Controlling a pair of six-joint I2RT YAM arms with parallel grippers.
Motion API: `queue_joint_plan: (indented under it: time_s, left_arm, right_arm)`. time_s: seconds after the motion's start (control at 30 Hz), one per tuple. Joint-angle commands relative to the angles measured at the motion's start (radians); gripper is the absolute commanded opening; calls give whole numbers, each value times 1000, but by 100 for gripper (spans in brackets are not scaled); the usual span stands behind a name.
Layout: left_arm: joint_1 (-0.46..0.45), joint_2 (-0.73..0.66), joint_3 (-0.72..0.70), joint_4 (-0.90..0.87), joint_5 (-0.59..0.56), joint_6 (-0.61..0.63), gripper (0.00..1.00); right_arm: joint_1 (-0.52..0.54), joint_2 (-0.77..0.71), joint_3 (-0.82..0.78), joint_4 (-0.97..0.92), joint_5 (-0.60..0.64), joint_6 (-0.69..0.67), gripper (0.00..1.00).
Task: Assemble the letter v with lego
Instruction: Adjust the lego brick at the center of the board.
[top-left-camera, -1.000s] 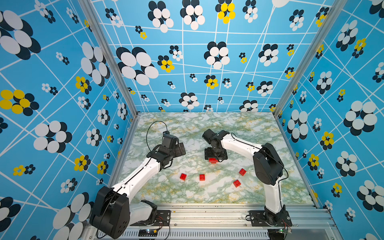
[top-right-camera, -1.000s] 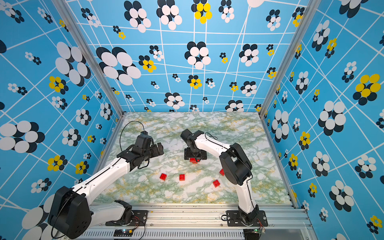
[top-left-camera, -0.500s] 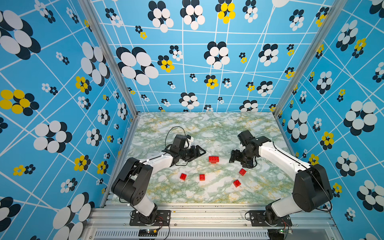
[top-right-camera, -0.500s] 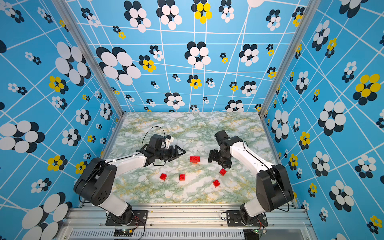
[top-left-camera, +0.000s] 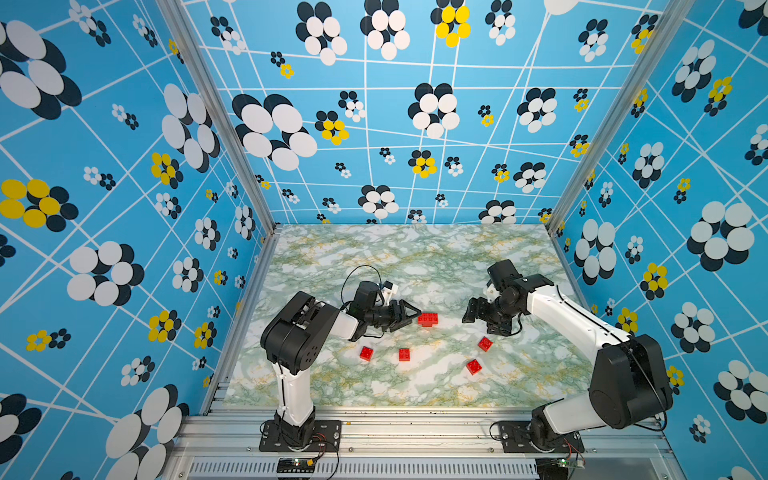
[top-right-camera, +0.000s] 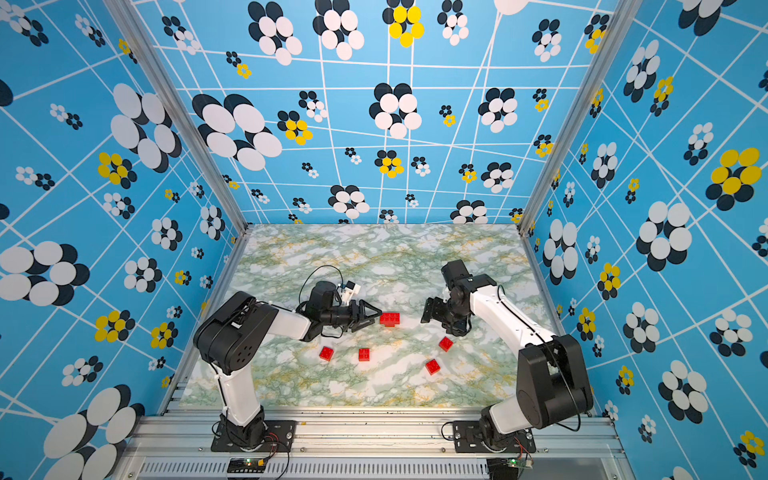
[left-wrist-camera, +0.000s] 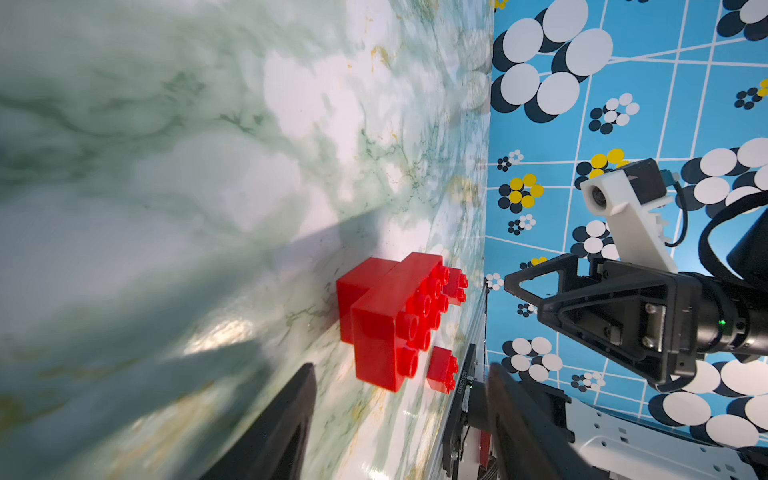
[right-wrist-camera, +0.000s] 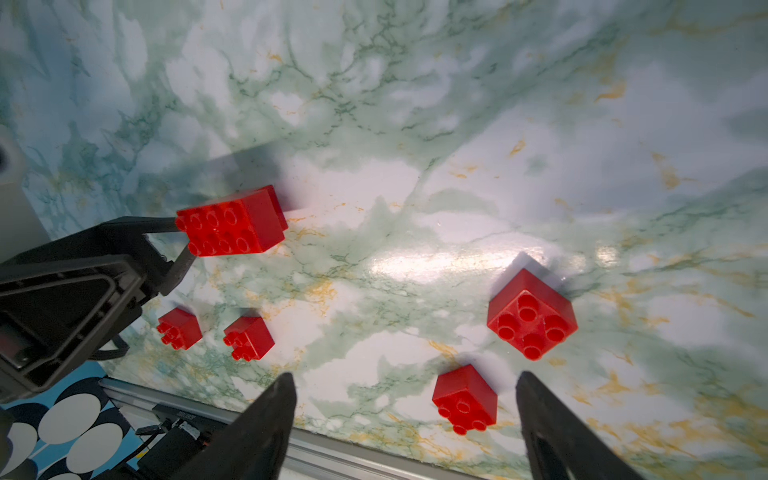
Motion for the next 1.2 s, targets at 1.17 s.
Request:
queue_joint_plan:
  time_s: [1.17]
  left_arm:
    - [-55, 127, 17, 169, -47, -74, 37]
  right_arm:
    - [151, 7, -19, -190, 290, -40, 76]
